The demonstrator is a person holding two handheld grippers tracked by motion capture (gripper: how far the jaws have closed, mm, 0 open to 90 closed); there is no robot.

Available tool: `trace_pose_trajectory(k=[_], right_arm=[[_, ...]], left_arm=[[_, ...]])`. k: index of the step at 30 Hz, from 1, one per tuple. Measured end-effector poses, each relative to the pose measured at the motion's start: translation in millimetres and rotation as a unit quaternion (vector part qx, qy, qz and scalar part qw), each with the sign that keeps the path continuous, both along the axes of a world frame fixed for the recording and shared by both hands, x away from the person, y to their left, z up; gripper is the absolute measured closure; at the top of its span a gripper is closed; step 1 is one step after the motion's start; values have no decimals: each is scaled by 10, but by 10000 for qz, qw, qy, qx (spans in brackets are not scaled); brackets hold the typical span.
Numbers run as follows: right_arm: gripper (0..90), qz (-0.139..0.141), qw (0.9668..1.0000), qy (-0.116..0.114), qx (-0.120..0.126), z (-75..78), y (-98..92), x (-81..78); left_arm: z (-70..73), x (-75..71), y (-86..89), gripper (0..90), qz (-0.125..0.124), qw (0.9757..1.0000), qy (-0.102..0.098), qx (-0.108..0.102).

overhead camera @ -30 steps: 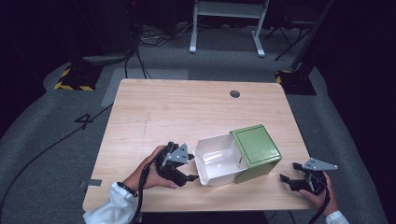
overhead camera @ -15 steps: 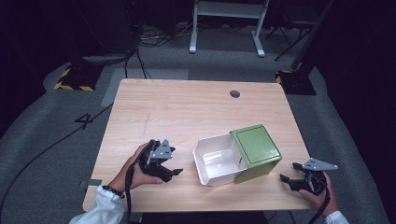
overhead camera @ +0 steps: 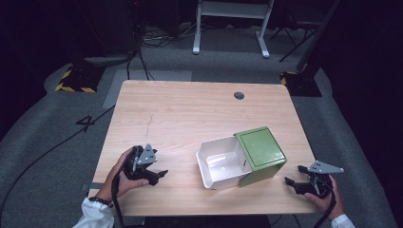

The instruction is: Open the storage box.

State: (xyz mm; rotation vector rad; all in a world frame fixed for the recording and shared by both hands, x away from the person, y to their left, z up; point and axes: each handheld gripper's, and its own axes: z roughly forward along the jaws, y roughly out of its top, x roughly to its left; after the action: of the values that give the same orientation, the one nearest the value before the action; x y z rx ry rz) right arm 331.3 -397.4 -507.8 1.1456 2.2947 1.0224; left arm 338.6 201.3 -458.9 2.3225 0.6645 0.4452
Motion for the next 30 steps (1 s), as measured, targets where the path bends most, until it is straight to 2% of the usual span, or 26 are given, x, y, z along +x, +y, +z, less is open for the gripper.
trace_pose_trajectory(k=[3,6,13,14,17,21,22,25,28,30], right_arm=[[181,-1,10000,1,1,0,0,0],[181,-1,10000,1,1,0,0,0],[181,-1,10000,0,2,0,0,0],[181,-1,10000,0,2,0,0,0],[182,-1,10000,-1,1,0,0,0],[181,-1,10000,0,0,0,0,0],[182,-1,10000,0,0,0,0,0],[181,-1,10000,0,0,0,0,0],[182,-2,10000,1,0,0,0,-1],[181,-1,10000,0,0,0,0,-1]], left_arm=[[-32,-10,75,176,83,10000,45,-13],[-107,-43,203,176,270,9996,89,82],[-212,-81,373,176,573,9983,130,34],[-251,-92,431,176,699,9974,166,10],[-297,-108,506,177,837,9962,234,-70],[-337,-131,570,175,934,9952,291,-86],[-361,-143,602,176,1023,9940,354,-156],[-385,-155,644,176,1117,9929,353,-186],[-431,-165,693,174,1236,9910,460,-208],[-462,-161,719,168,1304,9889,574,-416]])
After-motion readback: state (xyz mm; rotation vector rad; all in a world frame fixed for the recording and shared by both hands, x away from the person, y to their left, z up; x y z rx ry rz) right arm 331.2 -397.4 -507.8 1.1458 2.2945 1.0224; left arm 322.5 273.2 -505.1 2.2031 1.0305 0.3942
